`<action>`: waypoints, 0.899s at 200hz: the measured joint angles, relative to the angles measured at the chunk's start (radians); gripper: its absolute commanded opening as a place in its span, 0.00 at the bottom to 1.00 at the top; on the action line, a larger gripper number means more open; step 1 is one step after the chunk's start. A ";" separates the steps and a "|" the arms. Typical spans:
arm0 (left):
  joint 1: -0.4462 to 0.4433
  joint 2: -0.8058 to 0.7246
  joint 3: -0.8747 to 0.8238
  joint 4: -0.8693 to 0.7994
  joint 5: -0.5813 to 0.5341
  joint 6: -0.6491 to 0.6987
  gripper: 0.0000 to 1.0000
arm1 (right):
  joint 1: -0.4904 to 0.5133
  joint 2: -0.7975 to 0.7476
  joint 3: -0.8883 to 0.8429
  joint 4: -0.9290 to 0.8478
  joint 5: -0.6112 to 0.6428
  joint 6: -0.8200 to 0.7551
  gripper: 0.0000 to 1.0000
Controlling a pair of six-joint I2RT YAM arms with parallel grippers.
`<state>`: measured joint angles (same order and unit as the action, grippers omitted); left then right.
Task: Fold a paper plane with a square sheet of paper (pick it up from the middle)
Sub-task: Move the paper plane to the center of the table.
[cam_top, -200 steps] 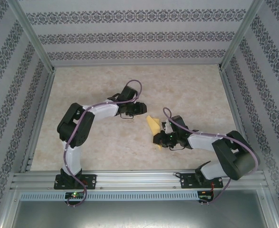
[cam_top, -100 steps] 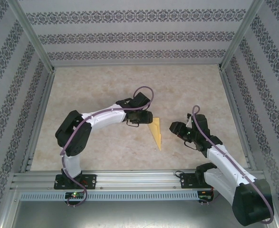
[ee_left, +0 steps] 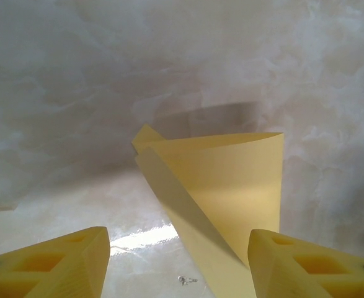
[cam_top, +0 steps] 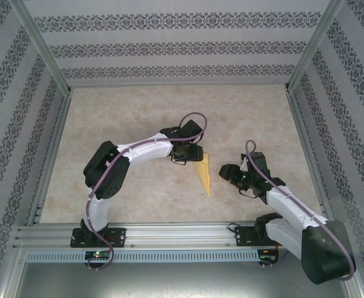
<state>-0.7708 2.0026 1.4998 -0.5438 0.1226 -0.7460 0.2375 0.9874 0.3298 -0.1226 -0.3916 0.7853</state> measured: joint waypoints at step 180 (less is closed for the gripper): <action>-0.019 -0.003 -0.075 -0.050 -0.023 -0.052 0.26 | 0.186 0.363 0.172 0.105 -0.044 -0.067 0.52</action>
<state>-0.7902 1.9991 1.4250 -0.5941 0.0998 -0.7979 0.4236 1.3506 0.5014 -0.0181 -0.4358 0.7181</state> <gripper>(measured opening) 0.266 0.516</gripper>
